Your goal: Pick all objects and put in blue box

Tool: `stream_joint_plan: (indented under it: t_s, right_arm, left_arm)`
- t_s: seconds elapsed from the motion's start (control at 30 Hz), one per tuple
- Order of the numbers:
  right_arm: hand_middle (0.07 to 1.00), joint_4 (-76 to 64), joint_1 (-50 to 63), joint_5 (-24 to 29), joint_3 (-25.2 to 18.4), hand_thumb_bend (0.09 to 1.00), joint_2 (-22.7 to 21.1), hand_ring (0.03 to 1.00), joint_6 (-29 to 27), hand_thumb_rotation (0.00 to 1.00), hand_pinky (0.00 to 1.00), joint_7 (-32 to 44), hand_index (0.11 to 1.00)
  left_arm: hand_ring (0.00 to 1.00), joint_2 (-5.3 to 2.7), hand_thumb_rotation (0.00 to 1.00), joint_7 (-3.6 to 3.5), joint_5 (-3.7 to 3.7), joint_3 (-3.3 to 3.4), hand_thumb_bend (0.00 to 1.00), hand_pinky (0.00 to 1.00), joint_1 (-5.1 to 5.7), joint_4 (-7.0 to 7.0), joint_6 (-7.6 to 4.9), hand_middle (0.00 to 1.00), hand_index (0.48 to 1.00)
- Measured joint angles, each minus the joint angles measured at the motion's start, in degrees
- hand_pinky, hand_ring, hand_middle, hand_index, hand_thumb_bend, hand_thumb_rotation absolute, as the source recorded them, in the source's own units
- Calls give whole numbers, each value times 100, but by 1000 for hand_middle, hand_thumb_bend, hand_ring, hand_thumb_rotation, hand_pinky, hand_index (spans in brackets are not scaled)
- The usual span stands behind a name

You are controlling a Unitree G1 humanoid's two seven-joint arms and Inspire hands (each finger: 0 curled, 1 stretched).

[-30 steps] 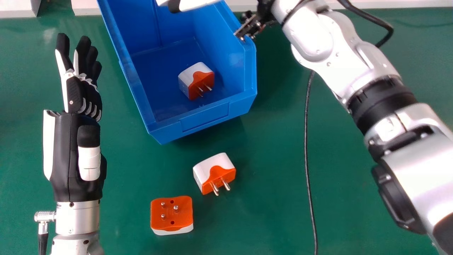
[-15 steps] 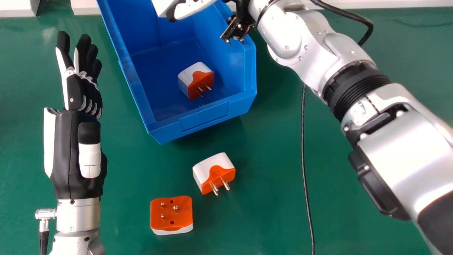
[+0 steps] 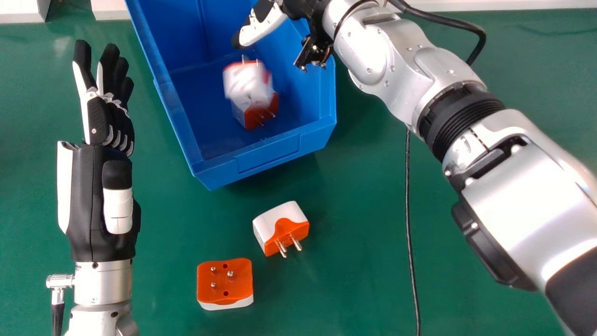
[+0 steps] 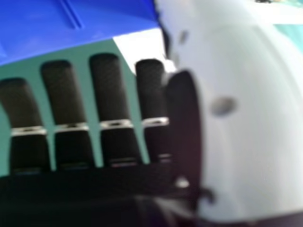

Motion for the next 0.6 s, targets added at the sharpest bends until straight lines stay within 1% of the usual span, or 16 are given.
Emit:
stream_joint_plan:
  t_s: [0.07, 0.13, 0.2, 0.33, 0.4, 0.43, 0.47, 0.5, 0.57, 0.6]
  right_arm:
    - [478, 16, 0, -2, 28, 518, 23, 406, 78, 0, 364, 0, 518]
    - [477, 44, 0, -2, 60, 518, 37, 408, 106, 0, 364, 2, 517]
    - [476, 58, 1, 1, 75, 518, 63, 411, 144, 0, 367, 21, 516]
    - [478, 88, 2, 62, 29, 519, 77, 415, 149, 0, 379, 194, 516]
    - [478, 91, 2, 117, -26, 519, 76, 415, 132, 0, 379, 348, 516]
    - [505, 91, 2, 169, -72, 519, 73, 442, 108, 26, 398, 457, 512]
    - [505, 90, 2, 227, -127, 519, 71, 442, 77, 26, 398, 543, 512]
    - [531, 88, 2, 298, -184, 598, 64, 463, 60, 26, 409, 632, 540]
    - [571, 74, 7, 388, -281, 712, 18, 492, -25, 30, 425, 780, 581]
    - [571, 34, 29, 488, -358, 712, -18, 492, -114, 30, 425, 859, 581]
  left_arm:
    - [1000, -2, 1000, 12, 56, 6, 964, 1000, 0, 0, -4, 1000, 1000]
    - [1000, -5, 1000, 36, 139, 9, 961, 1000, 2, 0, -7, 1000, 1000]
    - [1000, -12, 1000, 75, 190, 9, 961, 1000, 8, -1, -7, 1000, 1000]
    - [1000, -16, 1000, 122, 199, 7, 967, 1000, 43, -9, -6, 1000, 1000]
    - [1000, -16, 1000, 127, 200, 6, 967, 1000, 61, -8, -6, 1000, 1000]
    - [1000, -16, 1000, 127, 201, 6, 970, 1000, 62, -6, -6, 1000, 1000]
    - [1000, -16, 1000, 127, 201, 5, 970, 1000, 62, -4, -7, 1000, 1000]
    - [1000, -16, 1000, 128, 205, 4, 967, 1000, 62, -3, -6, 1000, 1000]
    - [1000, -16, 1000, 136, 217, 4, 959, 1000, 66, -5, -7, 1000, 1000]
    - [1000, -15, 1000, 151, 234, 7, 959, 1000, 79, -10, -8, 1000, 1000]
